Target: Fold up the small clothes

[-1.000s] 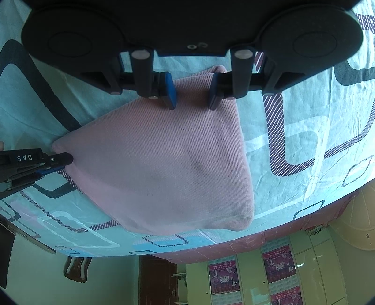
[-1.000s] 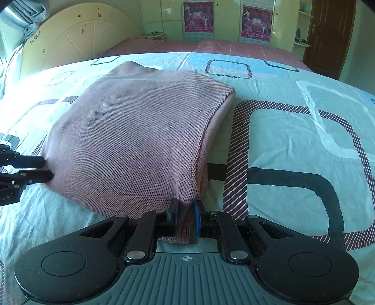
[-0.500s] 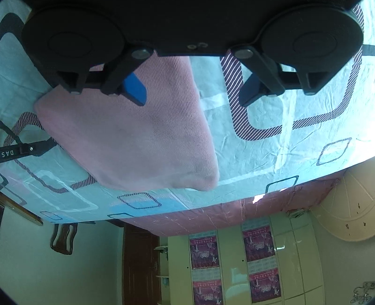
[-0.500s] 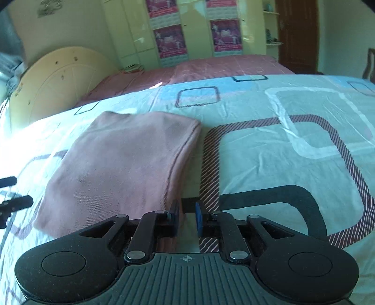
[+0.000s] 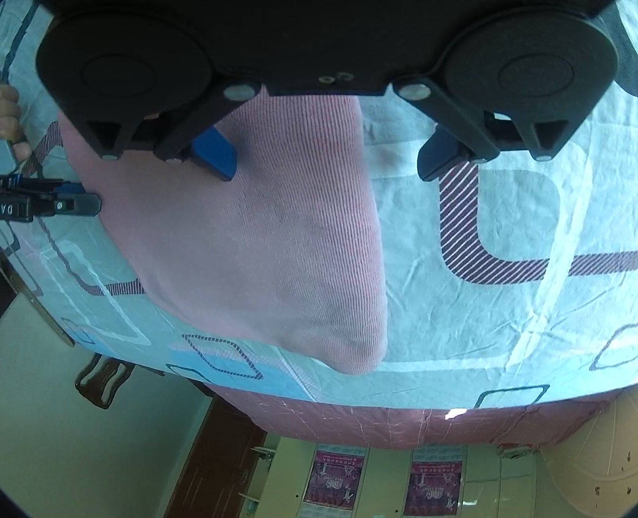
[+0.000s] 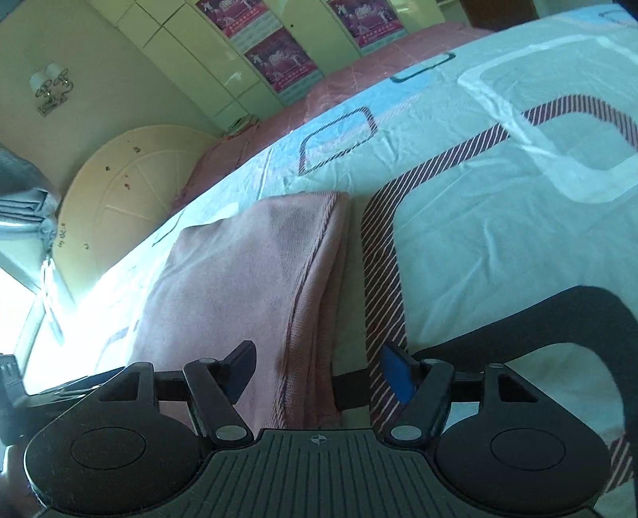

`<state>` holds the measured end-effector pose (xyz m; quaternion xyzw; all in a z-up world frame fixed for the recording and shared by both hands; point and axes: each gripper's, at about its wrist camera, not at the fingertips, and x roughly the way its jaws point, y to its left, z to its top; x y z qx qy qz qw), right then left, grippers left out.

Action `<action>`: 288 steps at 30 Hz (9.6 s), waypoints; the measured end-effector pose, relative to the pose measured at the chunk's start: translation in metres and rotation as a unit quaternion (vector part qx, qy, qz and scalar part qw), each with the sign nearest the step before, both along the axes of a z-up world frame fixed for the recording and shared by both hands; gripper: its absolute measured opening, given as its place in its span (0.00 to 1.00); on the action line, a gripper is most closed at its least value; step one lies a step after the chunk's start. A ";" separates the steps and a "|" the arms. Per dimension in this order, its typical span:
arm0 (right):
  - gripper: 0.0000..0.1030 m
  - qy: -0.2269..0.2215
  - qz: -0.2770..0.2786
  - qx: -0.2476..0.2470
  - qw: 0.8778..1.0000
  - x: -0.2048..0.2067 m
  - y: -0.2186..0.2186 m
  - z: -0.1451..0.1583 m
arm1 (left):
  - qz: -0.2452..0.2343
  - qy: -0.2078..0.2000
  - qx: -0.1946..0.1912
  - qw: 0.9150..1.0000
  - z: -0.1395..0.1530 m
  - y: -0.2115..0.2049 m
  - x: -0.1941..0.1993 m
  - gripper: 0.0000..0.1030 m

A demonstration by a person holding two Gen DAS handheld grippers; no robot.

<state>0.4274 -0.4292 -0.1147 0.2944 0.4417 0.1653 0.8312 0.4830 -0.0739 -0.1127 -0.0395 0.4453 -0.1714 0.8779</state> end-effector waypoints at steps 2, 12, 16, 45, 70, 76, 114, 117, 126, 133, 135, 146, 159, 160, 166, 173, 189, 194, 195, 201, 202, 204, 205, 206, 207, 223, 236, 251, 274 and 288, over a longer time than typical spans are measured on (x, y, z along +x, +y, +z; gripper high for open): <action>0.66 -0.004 0.009 0.006 1.000 0.005 -0.001 -0.004 | 0.008 0.014 -0.026 1.000 -0.004 0.005 0.005 0.87; 0.43 0.025 0.068 0.071 0.995 0.038 0.001 -0.016 | 0.014 0.027 -0.059 0.998 -0.012 0.002 0.025 0.72; 0.42 0.017 0.061 0.074 0.995 0.037 -0.021 -0.018 | 0.012 0.031 -0.057 0.998 -0.011 0.005 0.025 0.74; 0.17 -0.114 0.123 -0.144 0.975 0.006 0.214 0.106 | -0.009 -0.067 -0.047 0.997 0.069 0.117 -0.033 0.29; 0.30 -0.035 0.147 -0.158 0.976 0.015 0.359 0.023 | 0.081 -0.026 -0.110 0.990 0.009 0.300 -0.067 0.64; 0.31 -0.124 0.127 -0.228 0.957 0.023 0.365 0.062 | 0.040 -0.080 -0.113 0.990 0.035 0.298 -0.045 0.33; 0.15 -0.094 0.193 -0.298 0.930 -0.034 0.386 0.029 | -0.014 -0.088 0.099 0.991 0.038 0.222 -0.126 0.33; 0.15 -0.112 0.199 -0.283 0.932 -0.055 0.386 0.045 | 0.003 -0.091 0.079 0.993 0.045 0.226 -0.143 0.33; 0.15 -0.097 0.213 -0.313 0.921 -0.092 0.382 0.024 | 0.018 -0.101 0.095 0.990 0.037 0.220 -0.184 0.33; 0.15 -0.085 0.195 -0.314 0.925 -0.096 0.376 0.015 | 0.023 -0.080 0.099 0.992 0.022 0.226 -0.195 0.33; 0.15 -0.085 0.192 -0.317 0.925 -0.096 0.376 0.011 | 0.027 -0.079 0.098 0.992 0.020 0.227 -0.197 0.33; 0.15 -0.100 0.181 -0.319 0.925 -0.104 0.377 0.005 | 0.048 -0.078 0.108 0.990 0.015 0.222 -0.200 0.34; 0.15 -0.128 0.144 -0.285 0.939 -0.138 0.352 0.041 | 0.093 -0.089 0.107 0.986 0.039 0.203 -0.228 0.54; 0.15 -0.129 0.139 -0.278 0.942 -0.145 0.346 0.046 | 0.101 -0.099 0.100 0.985 0.042 0.199 -0.236 0.71; 1.00 -0.160 0.080 -0.258 0.950 -0.187 0.325 0.062 | 0.149 -0.144 0.072 0.976 0.057 0.183 -0.276 1.00; 1.00 -0.163 0.049 -0.244 0.955 -0.234 0.314 0.087 | 0.144 -0.137 0.075 0.977 0.080 0.166 -0.312 1.00; 1.00 -0.184 0.035 -0.260 0.947 -0.353 0.290 0.124 | 0.150 -0.162 0.062 0.973 0.127 0.138 -0.415 1.00; 1.00 -0.193 0.024 -0.247 0.949 -0.378 0.279 0.139 | 0.148 -0.184 0.055 0.970 0.140 0.128 -0.436 1.00; 1.00 -0.196 0.023 -0.248 0.948 -0.381 0.279 0.141 | 0.147 -0.188 0.055 0.970 0.141 0.126 -0.439 1.00; 1.00 -0.212 0.029 -0.253 0.944 -0.395 0.280 0.152 | 0.144 -0.198 0.057 0.968 0.144 0.117 -0.447 1.00; 1.00 -0.215 0.031 -0.252 0.943 -0.396 0.279 0.153 | 0.144 -0.199 0.057 0.968 0.145 0.116 -0.448 1.00; 1.00 -0.217 0.032 -0.253 0.942 -0.397 0.279 0.154 | 0.142 -0.203 0.058 0.967 0.145 0.113 -0.450 1.00; 1.00 -0.217 0.032 -0.252 0.942 -0.397 0.279 0.155 | 0.141 -0.205 0.059 0.967 0.145 0.112 -0.450 1.00; 1.00 -0.218 0.032 -0.253 0.942 -0.398 0.279 0.155 | 0.140 -0.206 0.061 0.967 0.145 0.111 -0.451 1.00; 1.00 -0.218 0.032 -0.253 0.942 -0.398 0.278 0.155 | 0.138 -0.207 0.061 0.967 0.145 0.109 -0.451 1.00; 1.00 -0.223 0.033 -0.253 0.941 -0.395 0.276 0.159 | 0.136 -0.214 0.070 0.965 0.147 0.107 -0.451 1.00; 1.00 -0.222 0.037 -0.253 0.941 -0.389 0.277 0.159 | 0.133 -0.214 0.073 0.965 0.147 0.109 -0.447 1.00; 1.00 -0.223 0.044 -0.255 0.940 -0.384 0.280 0.158 | 0.132 -0.214 0.075 0.965 0.146 0.113 -0.443 1.00; 1.00 -0.231 0.050 -0.253 0.938 -0.384 0.280 0.158 | 0.130 -0.218 0.080 0.964 0.146 0.115 -0.443 1.00; 1.00 -0.232 0.054 -0.253 0.938 -0.384 0.278 0.158 | 0.132 -0.228 0.090 0.960 0.149 0.110 -0.444 1.00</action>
